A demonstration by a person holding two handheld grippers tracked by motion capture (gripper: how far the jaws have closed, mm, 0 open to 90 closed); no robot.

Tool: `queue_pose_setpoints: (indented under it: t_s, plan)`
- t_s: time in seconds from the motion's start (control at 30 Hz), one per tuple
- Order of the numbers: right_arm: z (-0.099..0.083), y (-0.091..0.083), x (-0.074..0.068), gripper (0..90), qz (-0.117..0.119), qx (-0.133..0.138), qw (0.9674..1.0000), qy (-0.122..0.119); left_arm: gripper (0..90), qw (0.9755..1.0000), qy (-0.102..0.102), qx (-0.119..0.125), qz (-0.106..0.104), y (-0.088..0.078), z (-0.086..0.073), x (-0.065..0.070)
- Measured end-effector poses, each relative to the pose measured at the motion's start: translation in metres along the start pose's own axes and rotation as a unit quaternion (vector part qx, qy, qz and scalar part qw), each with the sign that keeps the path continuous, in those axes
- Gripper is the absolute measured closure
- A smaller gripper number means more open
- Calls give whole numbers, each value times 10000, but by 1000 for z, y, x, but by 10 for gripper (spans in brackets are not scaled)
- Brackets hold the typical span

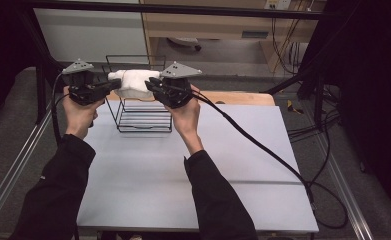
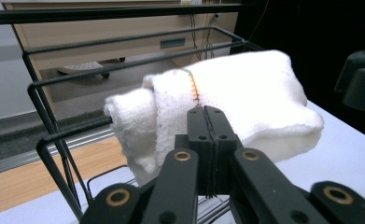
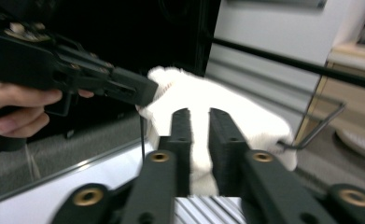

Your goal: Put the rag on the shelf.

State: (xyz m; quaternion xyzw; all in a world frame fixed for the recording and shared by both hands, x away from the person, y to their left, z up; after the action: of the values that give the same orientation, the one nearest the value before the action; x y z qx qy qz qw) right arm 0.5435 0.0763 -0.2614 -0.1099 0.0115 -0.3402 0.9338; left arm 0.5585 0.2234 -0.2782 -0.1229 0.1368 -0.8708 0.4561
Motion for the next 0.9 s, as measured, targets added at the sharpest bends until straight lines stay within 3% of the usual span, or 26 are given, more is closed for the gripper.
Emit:
queue_pose_setpoints:
  t_s: [0.1, 0.17, 0.33, 0.67, 0.8, 0.9]
  plan:
    - [-13, 9, -1, 896, 27, -272, 9996, 66, 892, 10000, 18, -18, 12, 3, -5, -1]
    - [-21, 15, -2, 900, -14, -405, 9992, 35, 892, 10000, 23, -15, 23, 4, -8, -2]
    - [-33, 27, 7, 900, -314, -597, 9977, 89, 892, 10000, 15, -8, 82, 9, -15, -5]
    - [-31, 28, 8, 881, -300, -494, 9983, 68, 887, 9999, -7, 66, 80, 10, -17, -5]
    - [-26, 21, 3, 813, -223, -446, 9987, 40, 850, 10000, 36, 69, 33, 2, -18, -1]
    - [-21, 12, 0, 713, -153, -402, 9990, 81, 788, 9999, 121, -4, 8, -4, -22, 2]
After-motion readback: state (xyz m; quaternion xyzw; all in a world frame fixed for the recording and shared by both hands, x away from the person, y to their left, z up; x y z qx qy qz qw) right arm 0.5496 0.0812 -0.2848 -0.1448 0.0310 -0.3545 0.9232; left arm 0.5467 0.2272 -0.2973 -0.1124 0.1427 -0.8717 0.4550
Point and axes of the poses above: each handheld gripper's, and its own axes: y roughly forward along the jaws, z roughly out of its top, x roughly to its right, the point moved 9 cm from there along y, roughly forward along the jaws
